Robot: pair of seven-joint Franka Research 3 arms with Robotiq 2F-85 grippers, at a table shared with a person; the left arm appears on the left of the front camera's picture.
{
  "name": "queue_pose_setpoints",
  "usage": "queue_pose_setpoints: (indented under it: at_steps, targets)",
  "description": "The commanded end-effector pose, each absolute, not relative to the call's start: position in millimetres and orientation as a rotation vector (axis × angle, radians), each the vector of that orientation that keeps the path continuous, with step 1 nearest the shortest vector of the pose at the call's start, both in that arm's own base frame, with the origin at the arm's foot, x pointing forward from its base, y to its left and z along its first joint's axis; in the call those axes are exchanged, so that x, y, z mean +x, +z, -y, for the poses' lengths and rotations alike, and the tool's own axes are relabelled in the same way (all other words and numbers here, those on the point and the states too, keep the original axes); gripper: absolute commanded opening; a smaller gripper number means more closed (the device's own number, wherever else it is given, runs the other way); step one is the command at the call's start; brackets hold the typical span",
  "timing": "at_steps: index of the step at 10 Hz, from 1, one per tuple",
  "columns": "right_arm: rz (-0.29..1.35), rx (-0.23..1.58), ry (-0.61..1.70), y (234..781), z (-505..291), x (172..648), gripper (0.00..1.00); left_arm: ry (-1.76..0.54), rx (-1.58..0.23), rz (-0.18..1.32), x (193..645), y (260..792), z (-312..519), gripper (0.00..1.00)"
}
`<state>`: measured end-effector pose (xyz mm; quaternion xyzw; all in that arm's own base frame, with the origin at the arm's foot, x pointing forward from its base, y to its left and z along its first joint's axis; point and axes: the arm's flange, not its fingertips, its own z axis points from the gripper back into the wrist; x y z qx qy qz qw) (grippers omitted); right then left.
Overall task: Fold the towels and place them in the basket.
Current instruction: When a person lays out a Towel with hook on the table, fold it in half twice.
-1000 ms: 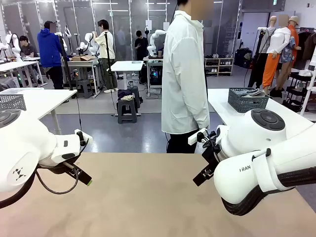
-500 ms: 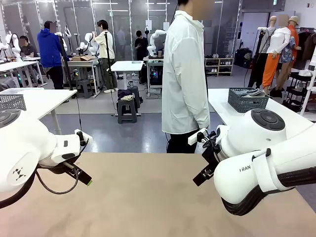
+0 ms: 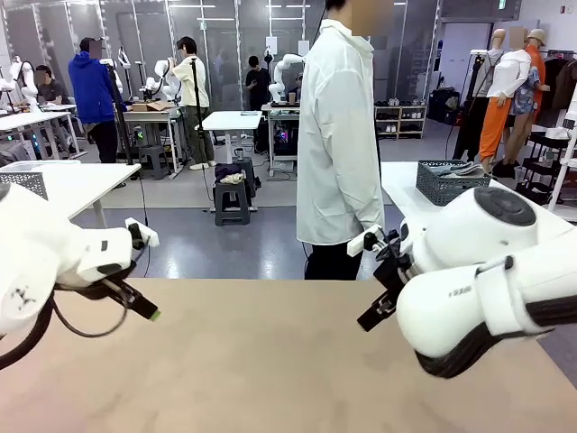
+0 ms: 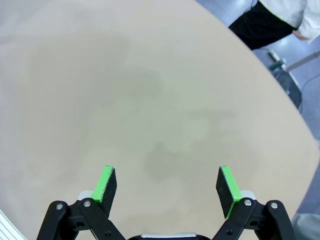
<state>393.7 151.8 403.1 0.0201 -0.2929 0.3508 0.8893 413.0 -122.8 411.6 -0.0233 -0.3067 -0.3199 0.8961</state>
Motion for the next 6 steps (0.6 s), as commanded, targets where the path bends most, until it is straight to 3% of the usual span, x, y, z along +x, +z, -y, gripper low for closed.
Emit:
queue_pose_setpoints:
  at_steps: [1,6]
  targets:
    - [0.629,0.075,0.817,460,-105,395,1.0,-0.789,-0.098,0.668,424,460,82,1.0]
    - [0.775,0.123,0.986,622,-22,343,1.0,-0.987,-0.15,0.792,405,607,-19,1.0]
